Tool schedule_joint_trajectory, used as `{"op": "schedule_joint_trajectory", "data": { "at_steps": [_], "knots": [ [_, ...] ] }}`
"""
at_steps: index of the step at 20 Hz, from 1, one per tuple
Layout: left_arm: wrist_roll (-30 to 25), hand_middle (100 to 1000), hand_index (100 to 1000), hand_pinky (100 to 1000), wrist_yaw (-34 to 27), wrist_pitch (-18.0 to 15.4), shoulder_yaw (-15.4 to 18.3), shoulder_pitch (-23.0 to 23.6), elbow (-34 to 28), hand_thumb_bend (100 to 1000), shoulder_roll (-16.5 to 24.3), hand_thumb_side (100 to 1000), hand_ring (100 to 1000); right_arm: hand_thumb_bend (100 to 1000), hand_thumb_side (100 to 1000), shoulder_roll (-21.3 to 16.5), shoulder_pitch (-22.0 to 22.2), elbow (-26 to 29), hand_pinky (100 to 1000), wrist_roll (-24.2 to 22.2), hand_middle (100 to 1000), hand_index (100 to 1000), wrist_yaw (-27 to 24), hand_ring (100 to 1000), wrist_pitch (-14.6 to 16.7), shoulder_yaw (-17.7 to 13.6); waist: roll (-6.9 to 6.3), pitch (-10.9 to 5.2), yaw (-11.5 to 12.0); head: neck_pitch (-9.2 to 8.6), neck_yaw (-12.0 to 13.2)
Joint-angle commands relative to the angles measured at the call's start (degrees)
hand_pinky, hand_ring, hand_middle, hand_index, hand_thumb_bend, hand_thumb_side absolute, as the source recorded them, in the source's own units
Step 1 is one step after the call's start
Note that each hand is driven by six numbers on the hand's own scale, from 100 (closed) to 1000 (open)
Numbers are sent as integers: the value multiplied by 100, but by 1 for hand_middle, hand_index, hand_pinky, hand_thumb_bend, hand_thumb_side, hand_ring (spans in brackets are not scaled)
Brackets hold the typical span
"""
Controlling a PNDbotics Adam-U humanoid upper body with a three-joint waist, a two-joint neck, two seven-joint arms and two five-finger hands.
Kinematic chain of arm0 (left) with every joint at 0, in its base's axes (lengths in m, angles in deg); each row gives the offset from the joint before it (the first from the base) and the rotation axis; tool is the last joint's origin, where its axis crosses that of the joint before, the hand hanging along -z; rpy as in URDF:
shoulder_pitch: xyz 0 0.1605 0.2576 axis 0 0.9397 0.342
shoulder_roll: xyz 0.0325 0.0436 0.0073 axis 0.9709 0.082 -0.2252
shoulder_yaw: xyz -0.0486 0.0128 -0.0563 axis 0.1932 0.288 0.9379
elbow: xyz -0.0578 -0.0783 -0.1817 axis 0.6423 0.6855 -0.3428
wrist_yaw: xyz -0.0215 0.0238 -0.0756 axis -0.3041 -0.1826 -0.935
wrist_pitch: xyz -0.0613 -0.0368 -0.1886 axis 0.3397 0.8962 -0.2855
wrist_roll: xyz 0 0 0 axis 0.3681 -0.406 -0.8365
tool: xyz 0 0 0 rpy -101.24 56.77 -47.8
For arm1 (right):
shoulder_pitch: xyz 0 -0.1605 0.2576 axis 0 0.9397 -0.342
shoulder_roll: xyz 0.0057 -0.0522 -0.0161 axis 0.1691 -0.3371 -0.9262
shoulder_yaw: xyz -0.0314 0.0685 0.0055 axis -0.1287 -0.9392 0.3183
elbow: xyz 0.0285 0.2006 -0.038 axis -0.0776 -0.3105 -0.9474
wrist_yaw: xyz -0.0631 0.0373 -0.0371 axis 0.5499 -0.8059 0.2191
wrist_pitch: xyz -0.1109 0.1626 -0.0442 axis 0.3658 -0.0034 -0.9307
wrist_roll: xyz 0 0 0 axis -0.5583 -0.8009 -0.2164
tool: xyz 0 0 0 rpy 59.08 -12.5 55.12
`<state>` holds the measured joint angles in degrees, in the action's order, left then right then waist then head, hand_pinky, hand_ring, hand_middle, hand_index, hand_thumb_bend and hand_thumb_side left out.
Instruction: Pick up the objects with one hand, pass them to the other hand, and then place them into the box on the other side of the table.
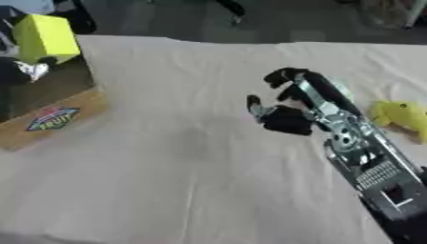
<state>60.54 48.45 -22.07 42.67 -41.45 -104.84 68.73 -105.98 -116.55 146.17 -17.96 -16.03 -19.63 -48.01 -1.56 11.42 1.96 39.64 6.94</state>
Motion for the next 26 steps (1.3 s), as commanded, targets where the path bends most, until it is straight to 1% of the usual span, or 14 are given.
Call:
{"op": "schedule_joint_trajectory", "data": {
  "at_steps": [1,7,12,16,21,22,24,25,26],
  "knots": [
    [59,452,509,577,53,58,172,-74,374,114,261,100,604,261,422,-153,-65,170,817,63,752,813,-22,714,0,-124,-10,-83,7,-51,79],
    [-62,460,515,598,216,-10,103,-258,1124,131,179,100,603,262,426,-188,-46,198,817,108,751,812,-29,713,-18,-172,-1,-88,-10,-88,188],
    [-121,474,531,606,357,-80,55,-431,1581,129,57,100,607,264,425,-192,-36,210,817,127,750,812,-41,712,-24,-185,2,-88,-20,-105,222],
    [-154,495,560,607,423,-113,2,-594,1908,150,-73,100,613,264,425,-185,-27,220,817,141,749,812,-60,711,-19,-192,7,-89,-31,-115,238],
    [-106,499,563,605,445,-201,-49,-769,2169,140,-220,100,613,265,424,-173,1,218,816,180,748,811,-80,710,-16,-206,9,-82,-44,-117,246],
    [-105,504,570,607,452,-218,-63,-794,2204,163,-242,100,615,264,425,-171,5,217,816,189,747,811,-85,710,-15,-209,9,-79,-47,-114,247],
    [-139,533,612,626,490,-226,-89,-829,2281,248,-274,100,633,265,425,-169,13,213,816,203,747,811,-99,710,-13,-211,9,-76,-53,-106,247],
    [-181,551,634,632,527,-213,-97,-847,2327,271,-289,107,642,265,425,-170,16,211,816,209,747,811,-105,710,-12,-213,8,-76,-55,-104,249],
    [-231,649,755,675,574,-190,-104,-860,2370,380,-301,245,710,265,424,-170,19,210,816,217,747,810,-110,709,-12,-217,7,-75,-57,-101,250]
  ]
}}
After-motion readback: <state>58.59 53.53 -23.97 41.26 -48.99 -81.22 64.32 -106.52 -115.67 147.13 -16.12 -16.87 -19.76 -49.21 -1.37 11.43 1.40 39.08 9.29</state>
